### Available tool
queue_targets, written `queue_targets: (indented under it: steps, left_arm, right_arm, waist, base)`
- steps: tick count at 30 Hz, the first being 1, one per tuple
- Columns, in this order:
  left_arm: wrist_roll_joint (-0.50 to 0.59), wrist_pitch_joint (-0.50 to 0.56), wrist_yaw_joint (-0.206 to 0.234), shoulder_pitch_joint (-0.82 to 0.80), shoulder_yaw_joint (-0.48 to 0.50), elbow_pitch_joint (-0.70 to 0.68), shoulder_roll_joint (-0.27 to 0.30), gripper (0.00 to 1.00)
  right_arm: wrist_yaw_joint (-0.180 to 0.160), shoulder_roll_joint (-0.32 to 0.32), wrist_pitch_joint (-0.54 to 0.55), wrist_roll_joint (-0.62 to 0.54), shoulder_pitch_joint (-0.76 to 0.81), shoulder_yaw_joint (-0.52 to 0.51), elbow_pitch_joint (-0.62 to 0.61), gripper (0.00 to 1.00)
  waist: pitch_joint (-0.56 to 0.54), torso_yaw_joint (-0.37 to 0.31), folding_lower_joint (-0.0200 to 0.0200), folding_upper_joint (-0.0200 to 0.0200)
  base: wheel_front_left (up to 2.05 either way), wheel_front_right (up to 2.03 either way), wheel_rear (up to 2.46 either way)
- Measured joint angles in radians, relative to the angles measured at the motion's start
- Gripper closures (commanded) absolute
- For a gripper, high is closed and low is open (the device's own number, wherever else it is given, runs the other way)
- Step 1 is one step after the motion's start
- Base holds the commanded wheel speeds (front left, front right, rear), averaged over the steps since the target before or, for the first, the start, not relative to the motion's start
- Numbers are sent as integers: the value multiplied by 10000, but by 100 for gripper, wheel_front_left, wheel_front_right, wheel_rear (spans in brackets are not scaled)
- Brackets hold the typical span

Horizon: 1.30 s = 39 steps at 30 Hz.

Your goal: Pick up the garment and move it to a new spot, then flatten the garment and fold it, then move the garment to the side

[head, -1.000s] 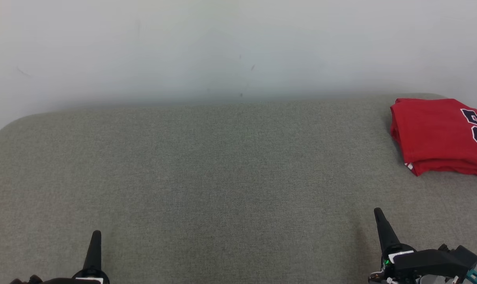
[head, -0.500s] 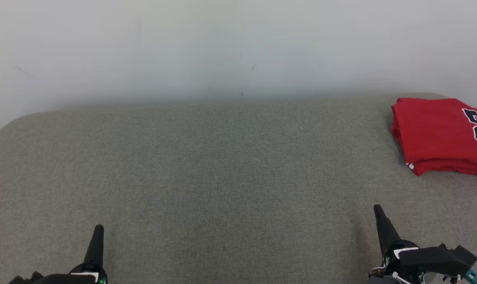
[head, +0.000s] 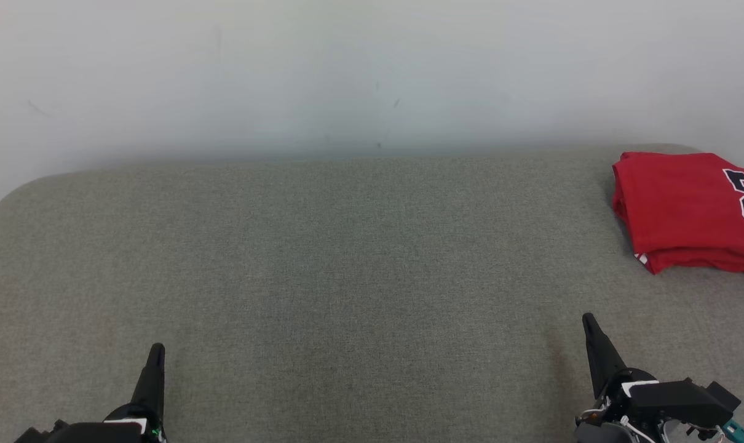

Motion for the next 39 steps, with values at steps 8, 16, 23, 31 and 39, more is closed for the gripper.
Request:
queue_targets:
  steps: [8, 16, 23, 31, 39]
  left_arm:
    - [-560, 123, -15, -114, 2, 33, 2, 100]
    - [-713, 174, -52, -132, 2, 42, 2, 100]
    - [-713, 176, -52, -134, 0, 42, 2, 100]
    - [-713, 176, -52, -136, 2, 40, 2, 100]
    - [-713, 176, -52, -137, 2, 42, 2, 100]
  right_arm:
    - [0, 38, 140, 449, -70, -69, 6, 100]
    - [0, 54, 199, 627, -95, -94, 8, 100]
    - [0, 56, 199, 627, -96, -96, 10, 100]
    - [0, 58, 201, 627, -97, -100, 8, 100]
    - [0, 61, 207, 627, -98, -104, 10, 100]
  waist:
    - [17, 14, 0, 0]
    - [22, 19, 0, 0]
    - [22, 19, 0, 0]
    - [22, 19, 0, 0]
    - [21, 19, 0, 0]
  base:
    - [0, 0, 0]
    - [0, 0, 0]
    - [0, 0, 0]
    - [0, 0, 0]
    - [0, 0, 0]
